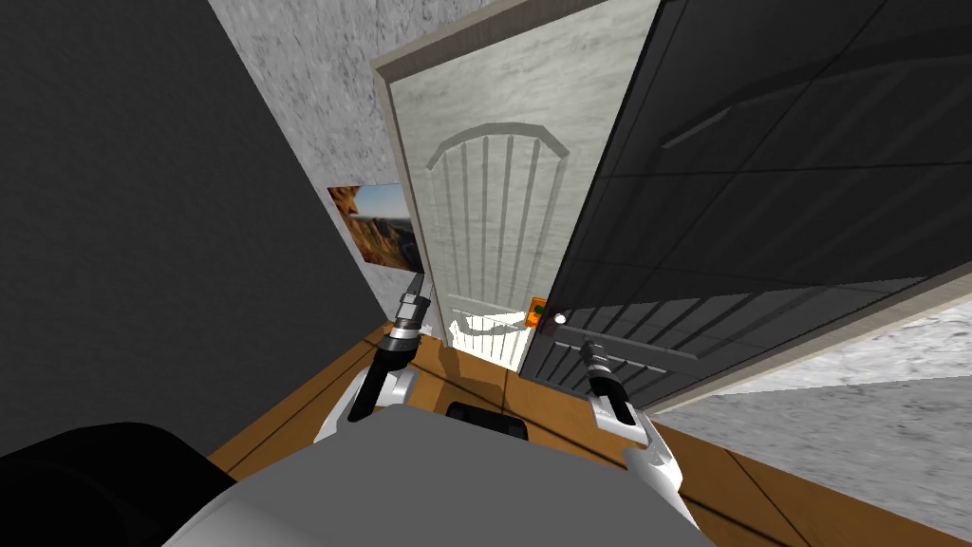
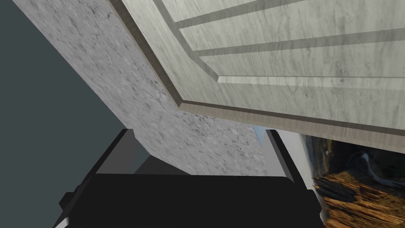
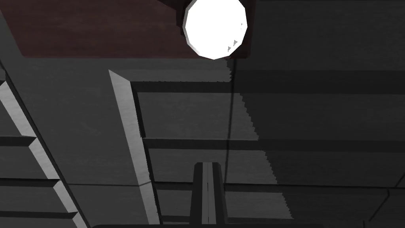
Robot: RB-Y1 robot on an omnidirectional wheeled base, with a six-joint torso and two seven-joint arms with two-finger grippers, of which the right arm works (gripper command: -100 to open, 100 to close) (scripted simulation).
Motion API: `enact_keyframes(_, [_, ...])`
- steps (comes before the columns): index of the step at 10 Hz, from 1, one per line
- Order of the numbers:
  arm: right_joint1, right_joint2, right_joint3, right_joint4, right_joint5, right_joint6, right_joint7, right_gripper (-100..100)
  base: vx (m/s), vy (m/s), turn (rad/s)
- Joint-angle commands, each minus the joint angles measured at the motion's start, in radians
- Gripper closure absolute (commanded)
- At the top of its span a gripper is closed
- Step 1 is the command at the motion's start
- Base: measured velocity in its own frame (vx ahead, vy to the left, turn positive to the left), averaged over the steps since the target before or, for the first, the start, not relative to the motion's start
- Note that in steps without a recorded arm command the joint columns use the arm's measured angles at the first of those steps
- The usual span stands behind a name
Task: Pull the door open
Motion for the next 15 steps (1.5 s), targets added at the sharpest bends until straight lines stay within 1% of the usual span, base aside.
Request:
enact_keyframes(1, [0.000, 0.005, 0.017, -0.006, 0.003, -0.010, -0.009, -100, -0.195, 0.042, 0.065])
enact_keyframes(3, [0.000, 0.012, 0.046, -0.022, 0.009, -0.016, -0.021, -100, -0.200, 0.076, 0.098])
enact_keyframes(4, [0.005, 0.007, 0.037, -0.025, 0.006, -0.010, -0.019, -100, -0.093, 0.041, 0.016])
enact_keyframes(5, [0.021, -0.006, 0.011, -0.012, 0.002, -0.005, -0.016, -100, -0.025, -0.050, -0.207])
enact_keyframes(7, [0.036, -0.019, -0.022, 0.005, -0.003, -0.002, -0.009, -100, 0.001, -0.098, -0.159])
enact_keyframes(8, [0.036, -0.021, -0.031, 0.012, -0.005, -0.001, -0.005, -100, 0.134, -0.113, -0.069])
enact_keyframes(10, [0.029, -0.016, -0.030, 0.014, -0.004, -0.003, -0.002, -100, 0.165, -0.042, 0.035])
enact_keyframes(12, [0.014, -0.006, -0.018, 0.012, -0.003, -0.006, 0.000, -100, 0.191, 0.049, 0.092])
enact_keyframes(15, [-0.019, 0.017, 0.015, 0.001, 0.002, -0.014, 0.002, -100, 0.205, 0.097, 0.156])
